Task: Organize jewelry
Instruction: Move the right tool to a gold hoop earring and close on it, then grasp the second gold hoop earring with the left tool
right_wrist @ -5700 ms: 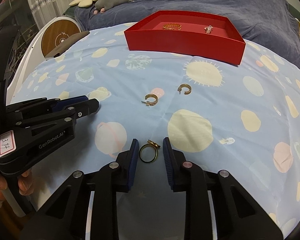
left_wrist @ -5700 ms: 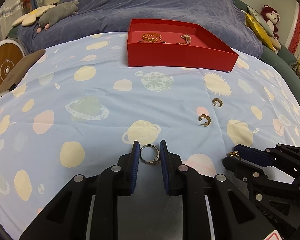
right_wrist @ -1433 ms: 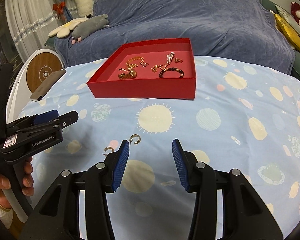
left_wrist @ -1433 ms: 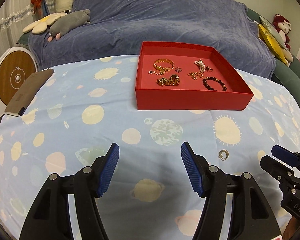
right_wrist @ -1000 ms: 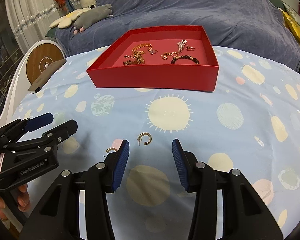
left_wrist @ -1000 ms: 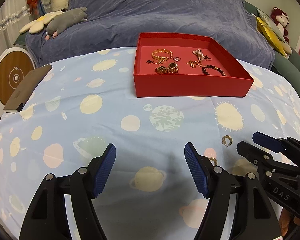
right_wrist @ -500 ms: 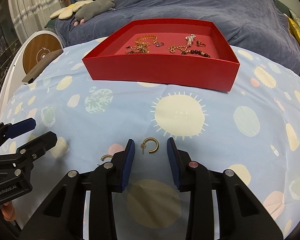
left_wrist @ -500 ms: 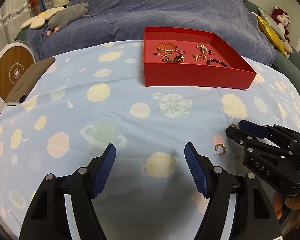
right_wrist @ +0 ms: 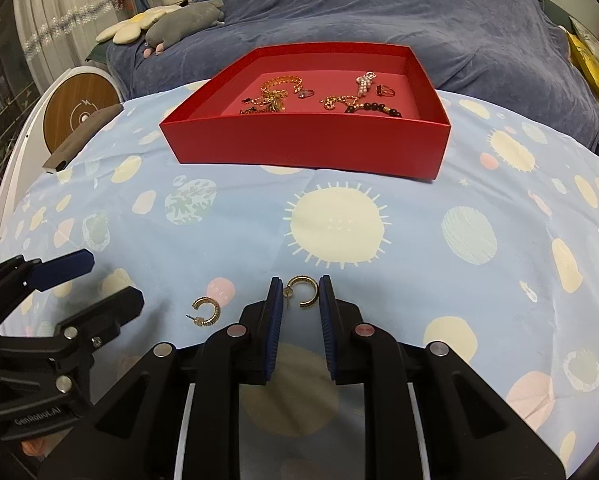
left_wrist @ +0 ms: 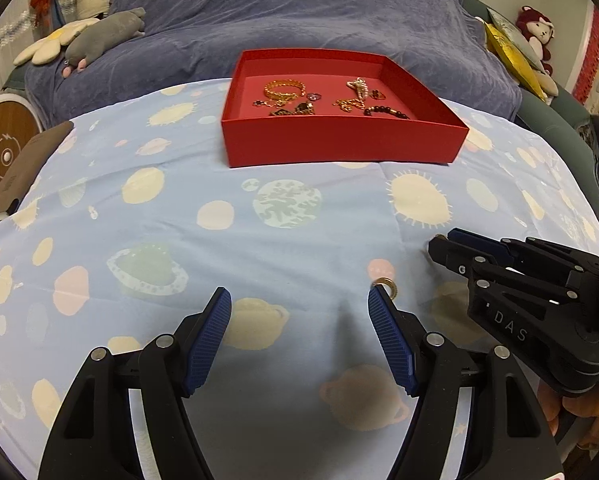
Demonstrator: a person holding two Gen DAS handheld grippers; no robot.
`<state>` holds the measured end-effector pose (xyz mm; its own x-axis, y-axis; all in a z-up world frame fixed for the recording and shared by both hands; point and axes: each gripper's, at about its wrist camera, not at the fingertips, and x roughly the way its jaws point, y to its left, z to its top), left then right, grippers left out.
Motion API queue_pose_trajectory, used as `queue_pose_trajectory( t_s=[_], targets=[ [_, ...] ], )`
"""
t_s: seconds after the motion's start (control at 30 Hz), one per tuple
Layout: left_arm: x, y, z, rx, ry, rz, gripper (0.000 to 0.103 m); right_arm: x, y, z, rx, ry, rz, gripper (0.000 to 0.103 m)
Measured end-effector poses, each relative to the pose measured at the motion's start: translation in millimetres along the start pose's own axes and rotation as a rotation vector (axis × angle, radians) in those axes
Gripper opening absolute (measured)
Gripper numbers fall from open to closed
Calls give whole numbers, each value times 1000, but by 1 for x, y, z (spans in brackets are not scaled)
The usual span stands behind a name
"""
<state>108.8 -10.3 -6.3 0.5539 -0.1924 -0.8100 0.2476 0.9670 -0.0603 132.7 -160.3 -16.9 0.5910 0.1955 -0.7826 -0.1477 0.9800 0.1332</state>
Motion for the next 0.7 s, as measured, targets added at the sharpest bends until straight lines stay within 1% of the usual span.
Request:
queue_pose_trajectory(
  t_s=[0.13, 0.27, 0.6, 0.7],
  targets=[
    [4, -17, 1, 30, -1, -22, 68, -3, -4, -1, 8, -1, 0, 18],
    [9, -25, 3, 38, -1, -26, 68, -5, -13, -3, 29, 3, -6, 18],
    [23, -36, -1, 64, 15, -5, 68, -13, -34, -11, 60, 7, -22, 18],
    [27, -38, -3, 73, 20, 0, 64, -16, -36, -13, 60, 7, -25, 18]
  ],
)
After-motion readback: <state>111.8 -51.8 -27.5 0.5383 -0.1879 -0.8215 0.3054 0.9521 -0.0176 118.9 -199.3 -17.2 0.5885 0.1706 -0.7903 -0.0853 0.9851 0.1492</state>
